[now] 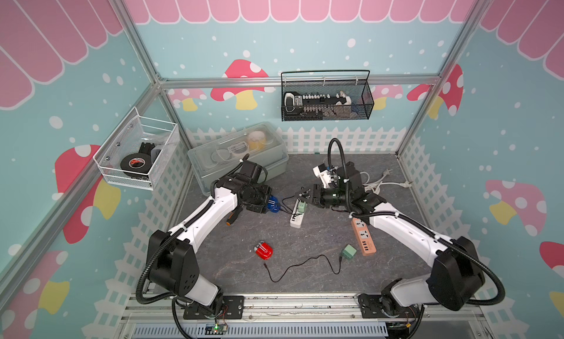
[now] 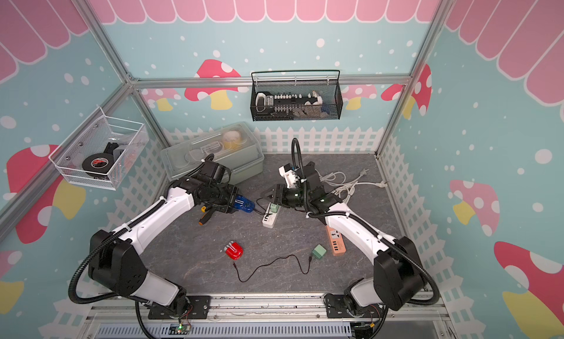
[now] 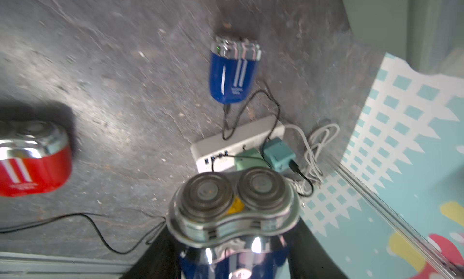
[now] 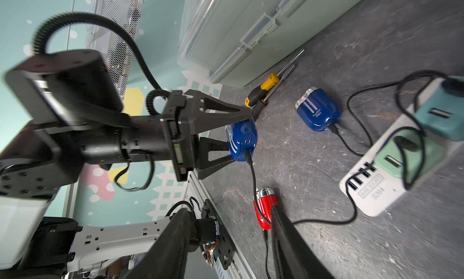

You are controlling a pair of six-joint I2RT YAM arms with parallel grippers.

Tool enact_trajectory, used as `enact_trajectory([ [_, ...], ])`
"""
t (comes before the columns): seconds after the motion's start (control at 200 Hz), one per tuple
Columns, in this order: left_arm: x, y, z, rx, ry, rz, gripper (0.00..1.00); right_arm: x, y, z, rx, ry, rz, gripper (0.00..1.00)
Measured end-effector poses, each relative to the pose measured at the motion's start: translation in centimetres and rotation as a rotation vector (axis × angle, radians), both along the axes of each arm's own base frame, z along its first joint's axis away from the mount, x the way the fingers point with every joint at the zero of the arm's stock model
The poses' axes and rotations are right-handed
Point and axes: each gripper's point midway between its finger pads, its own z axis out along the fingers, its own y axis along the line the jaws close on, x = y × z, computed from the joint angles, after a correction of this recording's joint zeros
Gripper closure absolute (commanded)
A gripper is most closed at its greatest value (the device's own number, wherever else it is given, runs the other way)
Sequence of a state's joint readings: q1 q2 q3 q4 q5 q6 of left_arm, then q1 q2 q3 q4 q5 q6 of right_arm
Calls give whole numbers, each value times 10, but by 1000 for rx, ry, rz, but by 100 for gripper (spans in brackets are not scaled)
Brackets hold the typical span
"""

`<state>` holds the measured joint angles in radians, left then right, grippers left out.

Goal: Charge the electric shaver
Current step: Place the electric shaver at the center of the board.

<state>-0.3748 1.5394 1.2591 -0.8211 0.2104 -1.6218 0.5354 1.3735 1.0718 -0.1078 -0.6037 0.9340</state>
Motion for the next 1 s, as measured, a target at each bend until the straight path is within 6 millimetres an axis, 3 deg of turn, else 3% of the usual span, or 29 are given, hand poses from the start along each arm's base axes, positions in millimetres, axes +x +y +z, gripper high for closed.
enact_trajectory([
  [0.115, -15, 18, -33, 90, 61, 14, 100, -5, -27, 9, -60, -33, -59, 48],
  [0.225, -28, 34, -65, 178, 130, 25, 100, -11, -42, 6, -110, -29, -80, 48],
  [0.425, -18, 55, -97, 292, 160, 33, 100, -21, -56, -12, -186, 25, -81, 49],
  [0.58, -11, 59, -117, 325, 174, 26, 72, -25, -76, -31, -272, 84, -121, 50],
  [0.745, -16, 61, -129, 329, 184, 27, 52, -35, -105, -59, -407, 189, -183, 51],
  [1.001, -17, 59, -128, 296, 160, 28, 36, -61, -137, -93, -578, 341, -236, 55],
])
